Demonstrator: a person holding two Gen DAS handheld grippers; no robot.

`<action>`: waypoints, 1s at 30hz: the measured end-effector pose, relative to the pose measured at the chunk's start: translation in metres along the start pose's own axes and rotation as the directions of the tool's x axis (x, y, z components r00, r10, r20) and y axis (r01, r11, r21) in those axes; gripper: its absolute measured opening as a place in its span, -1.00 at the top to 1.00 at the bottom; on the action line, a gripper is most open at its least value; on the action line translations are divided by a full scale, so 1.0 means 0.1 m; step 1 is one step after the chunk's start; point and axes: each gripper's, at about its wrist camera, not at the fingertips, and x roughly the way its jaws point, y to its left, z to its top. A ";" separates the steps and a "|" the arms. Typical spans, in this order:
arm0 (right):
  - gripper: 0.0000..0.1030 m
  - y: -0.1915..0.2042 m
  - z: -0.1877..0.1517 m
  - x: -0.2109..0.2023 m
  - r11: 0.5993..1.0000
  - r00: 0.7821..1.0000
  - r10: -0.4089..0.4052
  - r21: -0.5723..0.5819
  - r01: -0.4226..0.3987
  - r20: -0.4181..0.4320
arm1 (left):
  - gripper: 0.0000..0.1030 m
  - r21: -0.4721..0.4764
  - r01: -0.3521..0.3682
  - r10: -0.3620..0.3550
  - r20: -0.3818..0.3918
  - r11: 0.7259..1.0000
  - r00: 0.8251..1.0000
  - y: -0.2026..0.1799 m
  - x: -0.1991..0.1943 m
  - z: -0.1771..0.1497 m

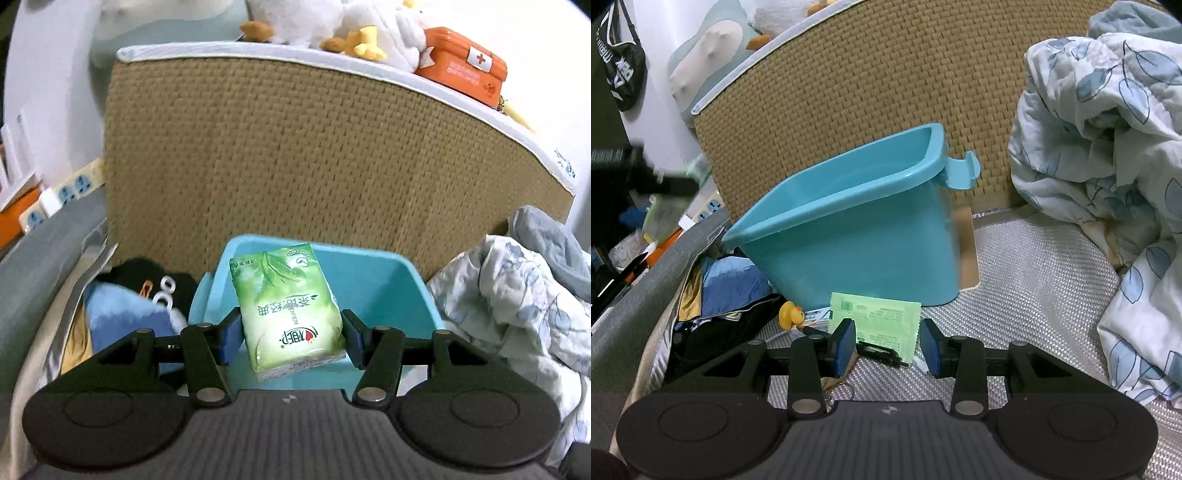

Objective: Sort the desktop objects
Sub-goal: 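Carry the green tissue pack with the left gripper over the teal bin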

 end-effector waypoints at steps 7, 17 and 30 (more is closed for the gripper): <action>0.17 -0.02 0.01 0.01 1.000 1.000 0.006 0.011 -0.006 -0.001 | -0.14 0.006 0.013 -0.013 -0.045 1.000 0.999 -0.14 0.30 0.24; 0.17 -0.07 0.04 0.02 0.998 1.000 0.017 0.053 -0.016 -0.007 | -0.14 -0.043 0.000 -0.008 -0.179 0.999 0.984 -0.12 0.99 0.33; 0.17 -0.12 0.02 0.10 0.997 0.999 0.015 0.074 -0.012 -0.034 | -0.14 -0.079 -0.010 -0.017 -0.331 0.997 0.944 -0.04 1.51 0.26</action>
